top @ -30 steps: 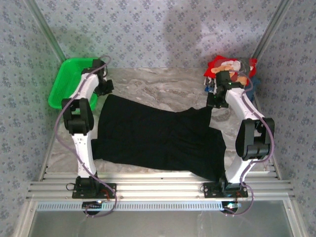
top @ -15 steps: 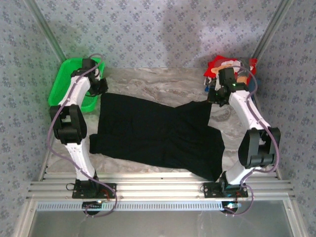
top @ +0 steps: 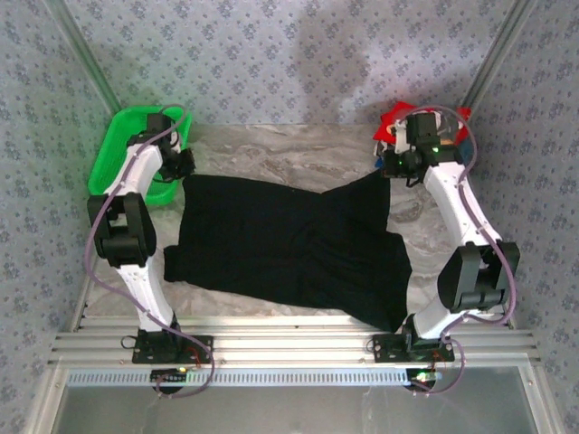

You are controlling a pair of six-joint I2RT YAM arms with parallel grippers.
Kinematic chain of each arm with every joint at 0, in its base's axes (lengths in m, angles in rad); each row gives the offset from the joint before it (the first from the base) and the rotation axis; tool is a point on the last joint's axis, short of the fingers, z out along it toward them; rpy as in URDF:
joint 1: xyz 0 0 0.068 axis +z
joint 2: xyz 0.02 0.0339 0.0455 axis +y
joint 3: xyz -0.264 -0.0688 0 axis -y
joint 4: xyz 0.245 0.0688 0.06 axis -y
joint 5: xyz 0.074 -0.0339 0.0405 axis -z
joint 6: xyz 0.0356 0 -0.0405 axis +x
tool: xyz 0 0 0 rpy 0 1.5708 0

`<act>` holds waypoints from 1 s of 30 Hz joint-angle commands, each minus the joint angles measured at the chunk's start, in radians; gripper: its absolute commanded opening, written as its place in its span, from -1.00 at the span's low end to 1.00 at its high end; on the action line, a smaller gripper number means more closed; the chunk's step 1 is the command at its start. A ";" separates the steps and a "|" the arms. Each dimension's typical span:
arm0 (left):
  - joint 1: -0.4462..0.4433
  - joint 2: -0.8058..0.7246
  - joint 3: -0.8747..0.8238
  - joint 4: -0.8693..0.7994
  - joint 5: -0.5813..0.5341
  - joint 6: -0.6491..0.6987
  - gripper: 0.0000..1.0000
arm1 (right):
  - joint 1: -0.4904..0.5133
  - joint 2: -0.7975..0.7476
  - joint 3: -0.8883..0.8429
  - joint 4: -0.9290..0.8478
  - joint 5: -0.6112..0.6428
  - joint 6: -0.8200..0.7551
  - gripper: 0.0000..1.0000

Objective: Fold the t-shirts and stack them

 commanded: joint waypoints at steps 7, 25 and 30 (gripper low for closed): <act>0.008 -0.089 -0.030 0.017 0.015 0.036 -1.00 | 0.088 -0.027 0.118 -0.027 -0.041 -0.042 -1.00; 0.040 -0.286 -0.297 0.069 0.029 0.057 -1.00 | 0.231 -0.525 -0.301 -0.211 0.024 0.211 -1.00; 0.059 -0.323 -0.388 0.072 0.015 0.061 -1.00 | 0.210 -0.645 -0.461 -0.260 0.033 0.300 -1.00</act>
